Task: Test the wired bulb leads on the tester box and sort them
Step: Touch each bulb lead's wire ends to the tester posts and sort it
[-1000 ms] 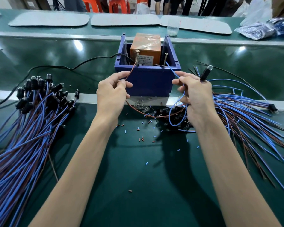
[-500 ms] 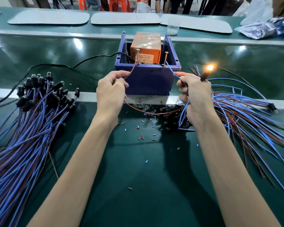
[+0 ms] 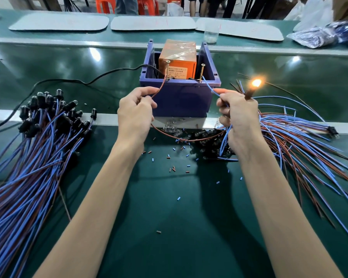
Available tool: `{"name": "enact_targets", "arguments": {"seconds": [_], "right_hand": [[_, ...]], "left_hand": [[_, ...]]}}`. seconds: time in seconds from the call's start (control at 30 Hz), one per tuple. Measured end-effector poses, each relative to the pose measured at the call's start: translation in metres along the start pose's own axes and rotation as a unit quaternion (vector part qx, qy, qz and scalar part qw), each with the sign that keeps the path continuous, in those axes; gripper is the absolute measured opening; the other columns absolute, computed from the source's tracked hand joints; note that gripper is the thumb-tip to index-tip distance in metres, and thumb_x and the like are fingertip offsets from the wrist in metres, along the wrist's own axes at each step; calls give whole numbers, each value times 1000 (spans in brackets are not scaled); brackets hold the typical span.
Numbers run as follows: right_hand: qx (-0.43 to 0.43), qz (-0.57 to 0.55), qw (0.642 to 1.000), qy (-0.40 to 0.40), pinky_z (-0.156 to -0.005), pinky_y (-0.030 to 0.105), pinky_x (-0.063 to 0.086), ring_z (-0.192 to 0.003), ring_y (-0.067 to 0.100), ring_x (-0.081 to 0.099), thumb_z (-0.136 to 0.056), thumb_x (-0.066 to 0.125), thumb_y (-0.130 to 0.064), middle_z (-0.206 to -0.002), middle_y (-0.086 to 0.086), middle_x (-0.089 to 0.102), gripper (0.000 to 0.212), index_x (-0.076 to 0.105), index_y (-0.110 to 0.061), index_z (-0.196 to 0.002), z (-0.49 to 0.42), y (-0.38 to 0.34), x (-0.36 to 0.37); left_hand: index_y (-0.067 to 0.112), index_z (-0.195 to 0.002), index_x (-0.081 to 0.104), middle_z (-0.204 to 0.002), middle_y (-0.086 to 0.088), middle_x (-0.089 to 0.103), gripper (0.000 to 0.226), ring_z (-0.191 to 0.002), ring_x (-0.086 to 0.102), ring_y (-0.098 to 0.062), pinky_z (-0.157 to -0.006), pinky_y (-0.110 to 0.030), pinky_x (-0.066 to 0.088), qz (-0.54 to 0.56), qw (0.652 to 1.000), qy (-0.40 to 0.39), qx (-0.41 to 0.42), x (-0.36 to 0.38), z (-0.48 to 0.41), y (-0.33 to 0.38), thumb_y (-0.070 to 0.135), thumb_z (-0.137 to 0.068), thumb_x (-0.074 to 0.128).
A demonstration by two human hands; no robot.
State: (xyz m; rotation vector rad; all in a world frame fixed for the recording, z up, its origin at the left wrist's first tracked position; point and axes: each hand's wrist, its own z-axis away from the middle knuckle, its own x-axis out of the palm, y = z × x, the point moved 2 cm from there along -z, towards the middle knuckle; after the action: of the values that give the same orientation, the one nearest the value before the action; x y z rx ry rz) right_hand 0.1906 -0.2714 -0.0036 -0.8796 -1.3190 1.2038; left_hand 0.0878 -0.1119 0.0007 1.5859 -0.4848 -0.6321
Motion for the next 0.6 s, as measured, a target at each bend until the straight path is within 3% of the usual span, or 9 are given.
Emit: {"name": "enact_targets", "arguments": {"seconds": [0.27, 0.6], "right_hand": [[0, 14, 1000, -1, -36, 14, 23, -40, 2, 35, -85, 48, 0, -51, -8, 52, 26, 69, -13, -79, 2, -2, 1], [-23, 45, 999, -4, -36, 13, 22, -38, 2, 33, -86, 48, 1, -44, -12, 51, 29, 68, -16, -74, 7, -6, 3]], "left_hand": [[29, -90, 69, -63, 12, 53, 33, -47, 41, -6, -54, -17, 36, -2, 1000, -5, 6, 1, 0, 0, 8, -93, 44], [29, -90, 69, -60, 13, 53, 34, -43, 40, -4, -47, -12, 34, 0, 1000, -12, 11, 2, 0, 0, 7, -92, 44]]}}
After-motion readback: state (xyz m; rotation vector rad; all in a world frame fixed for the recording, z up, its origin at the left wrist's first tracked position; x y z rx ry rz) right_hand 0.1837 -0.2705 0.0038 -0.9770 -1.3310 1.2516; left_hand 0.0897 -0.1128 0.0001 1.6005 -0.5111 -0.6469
